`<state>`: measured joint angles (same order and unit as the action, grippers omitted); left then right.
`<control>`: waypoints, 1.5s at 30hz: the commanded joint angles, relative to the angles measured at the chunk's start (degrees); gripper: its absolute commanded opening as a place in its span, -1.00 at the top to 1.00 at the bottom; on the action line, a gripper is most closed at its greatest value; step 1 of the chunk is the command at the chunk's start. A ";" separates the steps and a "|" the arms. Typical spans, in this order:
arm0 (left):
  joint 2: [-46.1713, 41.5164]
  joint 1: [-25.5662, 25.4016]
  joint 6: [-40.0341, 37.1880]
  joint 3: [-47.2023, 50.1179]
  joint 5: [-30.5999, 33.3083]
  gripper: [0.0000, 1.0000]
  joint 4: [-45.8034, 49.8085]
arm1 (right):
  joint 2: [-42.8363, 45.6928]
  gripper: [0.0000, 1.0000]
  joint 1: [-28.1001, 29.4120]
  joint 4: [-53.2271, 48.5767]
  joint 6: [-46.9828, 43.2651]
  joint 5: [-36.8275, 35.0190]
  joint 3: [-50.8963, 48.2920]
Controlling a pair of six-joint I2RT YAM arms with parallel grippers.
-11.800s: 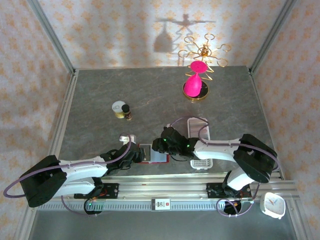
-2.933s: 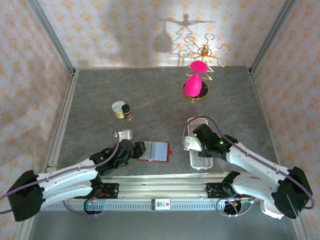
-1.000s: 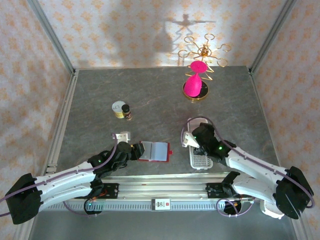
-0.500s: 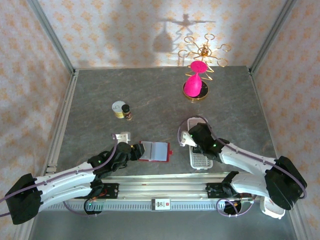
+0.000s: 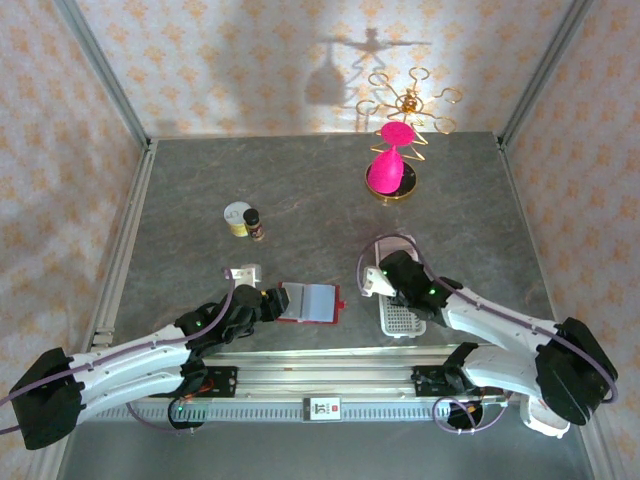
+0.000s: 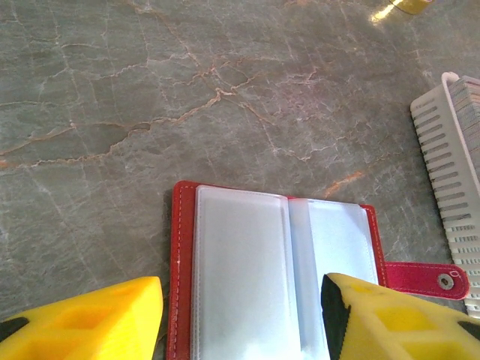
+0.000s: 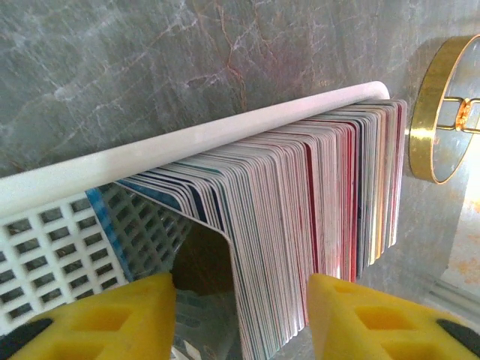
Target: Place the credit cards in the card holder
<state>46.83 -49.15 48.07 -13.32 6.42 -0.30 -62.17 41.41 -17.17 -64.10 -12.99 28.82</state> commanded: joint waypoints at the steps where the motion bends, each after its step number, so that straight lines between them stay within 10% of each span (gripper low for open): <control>1: -0.60 -0.07 0.26 0.93 0.24 -0.18 -1.19 | 1.52 0.11 -0.60 -0.98 0.29 0.10 -0.03; 22: -0.69 -0.07 0.44 0.62 0.09 -0.17 -0.65 | 3.02 0.78 -0.60 -3.85 0.19 1.97 1.44; 45: 0.28 -0.07 -0.08 -0.25 -0.71 -0.16 -0.60 | 8.76 1.00 -0.62 -18.92 2.37 7.27 6.31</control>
<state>46.89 -49.15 48.07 -13.32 6.17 -0.54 -54.57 41.19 -32.84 -63.18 -6.55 33.04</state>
